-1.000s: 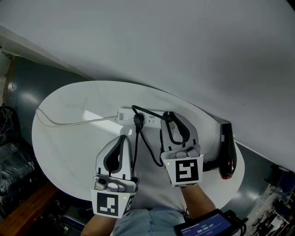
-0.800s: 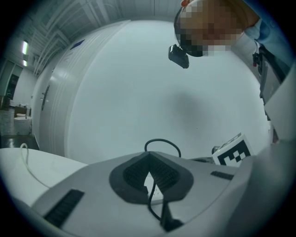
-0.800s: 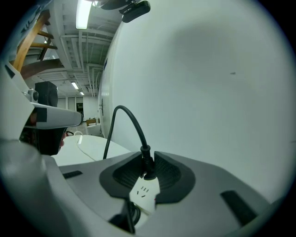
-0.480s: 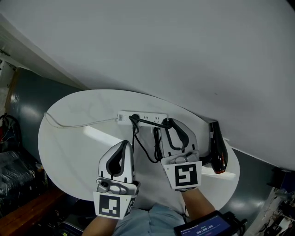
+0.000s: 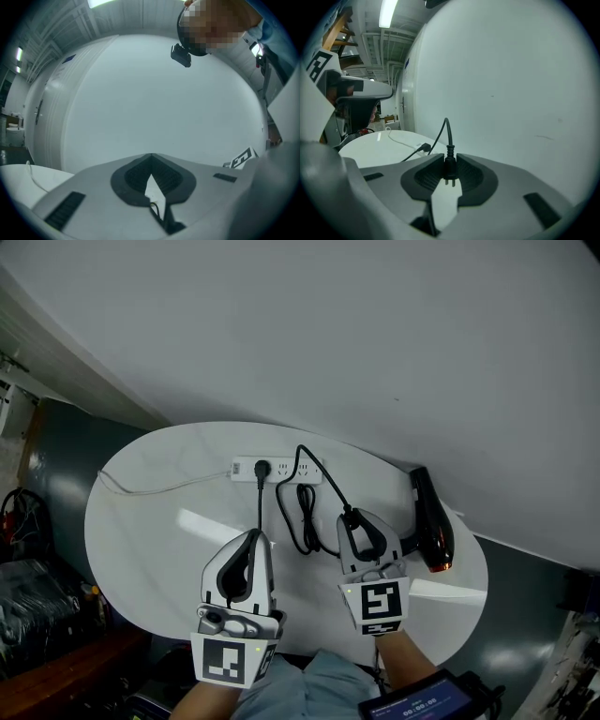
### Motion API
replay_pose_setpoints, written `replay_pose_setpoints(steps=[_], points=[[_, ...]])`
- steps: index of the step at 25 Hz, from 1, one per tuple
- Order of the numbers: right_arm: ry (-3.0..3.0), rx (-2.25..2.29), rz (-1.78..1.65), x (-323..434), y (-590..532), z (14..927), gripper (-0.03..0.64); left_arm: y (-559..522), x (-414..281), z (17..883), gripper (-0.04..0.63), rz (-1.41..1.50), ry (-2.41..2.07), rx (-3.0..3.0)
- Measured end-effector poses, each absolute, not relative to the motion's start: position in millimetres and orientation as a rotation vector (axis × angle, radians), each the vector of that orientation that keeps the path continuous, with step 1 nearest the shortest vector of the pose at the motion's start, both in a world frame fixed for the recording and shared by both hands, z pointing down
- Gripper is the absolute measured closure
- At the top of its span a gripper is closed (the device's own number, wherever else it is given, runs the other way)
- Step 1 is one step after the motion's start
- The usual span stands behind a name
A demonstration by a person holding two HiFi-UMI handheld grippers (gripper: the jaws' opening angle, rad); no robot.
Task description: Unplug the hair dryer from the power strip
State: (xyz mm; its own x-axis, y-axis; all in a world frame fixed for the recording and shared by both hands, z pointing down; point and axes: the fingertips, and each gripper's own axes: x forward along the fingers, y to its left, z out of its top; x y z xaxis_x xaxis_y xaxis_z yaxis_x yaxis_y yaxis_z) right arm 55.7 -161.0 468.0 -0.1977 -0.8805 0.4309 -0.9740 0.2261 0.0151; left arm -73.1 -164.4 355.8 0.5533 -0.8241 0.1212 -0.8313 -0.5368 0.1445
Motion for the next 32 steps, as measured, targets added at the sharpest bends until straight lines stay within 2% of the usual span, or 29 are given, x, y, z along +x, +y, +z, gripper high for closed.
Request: replay_pose_setpoints(steps=[8,9,11,14,25,27,30,32], points=[[-2.102,1.686,0.568,67,-121,508,0.534,-142,-55,348,0.598,0.064,-1.363,2.722],[-2.105,1.674,0.581,68,-118,511,0.524,-140,-52,349,0.598,0.065,-1.36,2.723],[-2.12,1.652,0.594,74,-116,516,0.462,-138,-42,353,0.598,0.076,-1.355,2.7],[-2.163,1.653,0.593,88,-122,517,0.456,-139,-20,362,0.597,0.093,-1.357,2.67],[-2.401,1.702,0.348,67,-111,376,0.457,-106,-33,292,0.598,-0.073,-1.49,2.76],[-2.427,1.736,0.261,63,-114,349,0.471,-106,-33,282,0.598,-0.102,-1.474,2.744],[-2.444,1.793,0.15,53,-115,318,0.565,-104,-41,260,0.598,-0.141,-1.465,2.822],[-2.451,1.819,0.103,44,-111,305,0.592,-103,-48,246,0.598,-0.149,-1.466,2.887]])
